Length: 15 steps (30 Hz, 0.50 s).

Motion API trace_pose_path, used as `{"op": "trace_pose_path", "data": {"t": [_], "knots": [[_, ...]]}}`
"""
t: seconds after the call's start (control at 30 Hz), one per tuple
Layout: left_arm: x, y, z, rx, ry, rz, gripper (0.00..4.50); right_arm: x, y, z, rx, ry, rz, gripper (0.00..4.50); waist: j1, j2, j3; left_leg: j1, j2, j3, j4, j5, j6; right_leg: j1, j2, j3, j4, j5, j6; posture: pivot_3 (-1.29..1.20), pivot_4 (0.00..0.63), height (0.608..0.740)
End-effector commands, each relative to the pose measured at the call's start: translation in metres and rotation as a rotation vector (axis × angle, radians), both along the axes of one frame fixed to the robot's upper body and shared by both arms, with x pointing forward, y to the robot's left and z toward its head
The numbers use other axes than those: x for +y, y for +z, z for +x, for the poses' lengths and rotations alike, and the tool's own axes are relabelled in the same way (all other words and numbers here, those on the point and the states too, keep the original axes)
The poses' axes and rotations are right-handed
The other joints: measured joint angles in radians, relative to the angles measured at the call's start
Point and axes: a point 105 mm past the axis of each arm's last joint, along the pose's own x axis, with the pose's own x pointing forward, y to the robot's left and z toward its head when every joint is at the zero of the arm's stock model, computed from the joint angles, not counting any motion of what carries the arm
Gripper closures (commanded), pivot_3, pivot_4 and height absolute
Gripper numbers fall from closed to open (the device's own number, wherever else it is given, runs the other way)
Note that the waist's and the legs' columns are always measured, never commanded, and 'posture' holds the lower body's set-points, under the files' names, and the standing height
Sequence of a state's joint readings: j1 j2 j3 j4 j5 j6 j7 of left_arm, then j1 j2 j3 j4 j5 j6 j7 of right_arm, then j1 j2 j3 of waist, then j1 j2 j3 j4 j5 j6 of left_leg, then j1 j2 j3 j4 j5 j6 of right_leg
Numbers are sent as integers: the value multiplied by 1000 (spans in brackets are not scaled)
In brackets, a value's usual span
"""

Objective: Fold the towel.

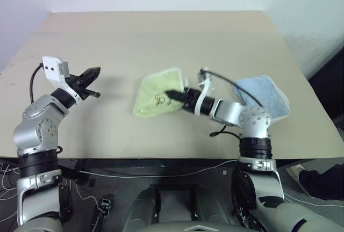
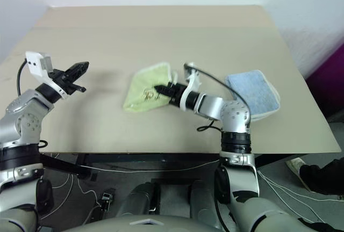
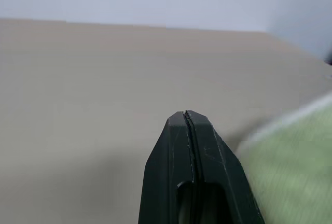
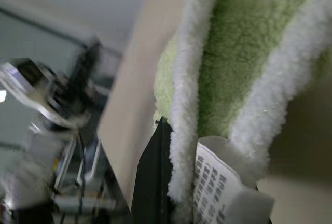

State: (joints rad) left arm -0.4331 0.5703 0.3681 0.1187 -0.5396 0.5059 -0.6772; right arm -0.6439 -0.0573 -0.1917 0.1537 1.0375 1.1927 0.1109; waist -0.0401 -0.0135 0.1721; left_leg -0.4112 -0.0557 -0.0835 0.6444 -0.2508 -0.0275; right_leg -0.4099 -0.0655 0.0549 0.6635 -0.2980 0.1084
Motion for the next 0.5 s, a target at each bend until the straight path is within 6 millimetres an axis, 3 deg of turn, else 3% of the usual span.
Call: {"op": "trace_pose_path", "data": {"t": [0.03, 0.13, 0.23, 0.4, 0.5], "knots": [[-14, 2, -9, 14, -60, -1, 4500, 5, 1, -4, -57, 56, -25, 4221, -3, 0, 0, 0, 0, 0, 0, 0, 0, 0, 0, 0, 0, 0, 0, 0, 150, 740], [-25, -11, -16, 83, -110, -29, 4500, 3, -5, -7, -106, 83, -96, 3297, -4, 0, 0, 0, 1, 0, 0, 0, 0, -1, 1, 0, 0, 0, 0, 0, 150, 740], [-36, -18, -22, 160, -169, -125, 3920, -1, -2, -10, -161, 92, -115, 2273, -4, 0, 0, 0, 1, 0, 0, 0, 0, -1, 0, 0, 0, 0, 0, 0, 150, 740], [-61, -22, -27, 283, -300, -355, 2255, -27, 4, 4, -378, -38, -317, 617, 0, 0, 0, 0, 1, 0, 0, 0, 0, 0, 0, 0, 0, 0, 0, 0, 150, 740], [-70, -33, -28, 377, -338, -434, 1236, -44, 9, 7, -451, -95, -383, 576, 1, 0, 0, 0, 0, -1, 1, 0, 0, 0, 0, 0, 0, 0, 0, 0, 150, 740]]}}
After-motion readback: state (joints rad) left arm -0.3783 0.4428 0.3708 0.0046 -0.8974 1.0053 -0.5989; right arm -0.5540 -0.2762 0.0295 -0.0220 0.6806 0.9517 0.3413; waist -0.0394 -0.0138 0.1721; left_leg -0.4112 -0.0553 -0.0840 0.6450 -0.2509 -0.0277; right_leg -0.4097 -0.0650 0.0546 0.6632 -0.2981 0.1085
